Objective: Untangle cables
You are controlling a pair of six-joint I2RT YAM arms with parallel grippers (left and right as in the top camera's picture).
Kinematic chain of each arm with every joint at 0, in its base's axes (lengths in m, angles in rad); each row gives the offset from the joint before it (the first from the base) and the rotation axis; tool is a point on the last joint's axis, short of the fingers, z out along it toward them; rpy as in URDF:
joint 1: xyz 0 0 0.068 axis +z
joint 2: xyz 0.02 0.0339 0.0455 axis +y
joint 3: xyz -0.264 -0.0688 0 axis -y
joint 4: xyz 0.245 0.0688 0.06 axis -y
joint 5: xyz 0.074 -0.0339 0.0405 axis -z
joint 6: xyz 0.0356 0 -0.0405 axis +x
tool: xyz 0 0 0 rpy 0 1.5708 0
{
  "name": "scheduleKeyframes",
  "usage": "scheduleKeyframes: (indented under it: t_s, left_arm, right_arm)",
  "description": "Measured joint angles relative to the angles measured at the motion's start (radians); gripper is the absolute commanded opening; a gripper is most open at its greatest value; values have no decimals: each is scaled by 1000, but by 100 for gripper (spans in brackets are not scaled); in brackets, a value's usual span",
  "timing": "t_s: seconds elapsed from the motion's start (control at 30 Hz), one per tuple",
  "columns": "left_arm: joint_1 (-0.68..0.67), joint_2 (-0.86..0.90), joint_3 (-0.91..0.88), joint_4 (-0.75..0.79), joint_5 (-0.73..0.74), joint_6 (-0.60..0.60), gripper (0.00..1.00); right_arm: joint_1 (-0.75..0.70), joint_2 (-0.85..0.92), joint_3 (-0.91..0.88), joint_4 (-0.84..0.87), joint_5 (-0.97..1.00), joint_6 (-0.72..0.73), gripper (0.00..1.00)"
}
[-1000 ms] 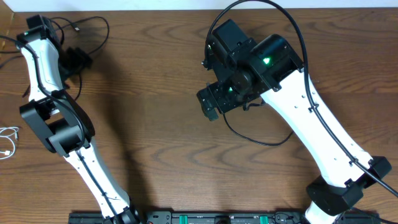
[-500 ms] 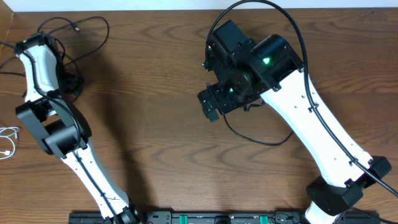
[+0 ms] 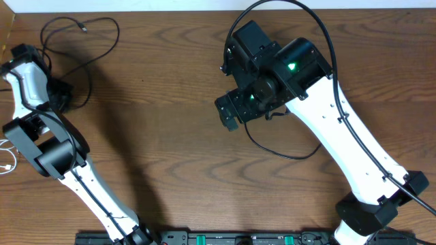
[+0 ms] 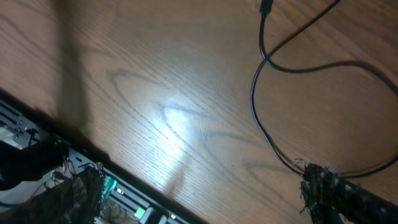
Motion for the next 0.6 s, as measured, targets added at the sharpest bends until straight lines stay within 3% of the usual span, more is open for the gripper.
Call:
scheduleKeyframes:
  t_s: [0.3, 0.4, 0.43, 0.47, 0.53, 0.57, 0.6]
  left_arm:
    - [-21, 0, -1, 213, 422, 43, 8]
    - [-50, 0, -1, 251, 485, 43, 17]
    - [-62, 0, -1, 257, 493, 44, 31]
    - [-74, 0, -1, 259, 501, 45, 52]
    - [-95, 0, -1, 257, 511, 43, 70]
    - [-106, 0, -1, 249, 515, 43, 86]
    - [-111, 0, -1, 242, 517, 42, 94]
  right_arm:
    - [0, 0, 0, 4, 0, 4, 99]
    - [0, 0, 0, -3, 0, 5, 99]
    - [0, 0, 0, -10, 0, 5, 99]
    - [0, 0, 0, -17, 0, 6, 99]
    - [0, 0, -1, -29, 0, 8, 99]
    - [0, 0, -1, -31, 0, 8, 99]
    - [0, 0, -1, -32, 0, 8, 99]
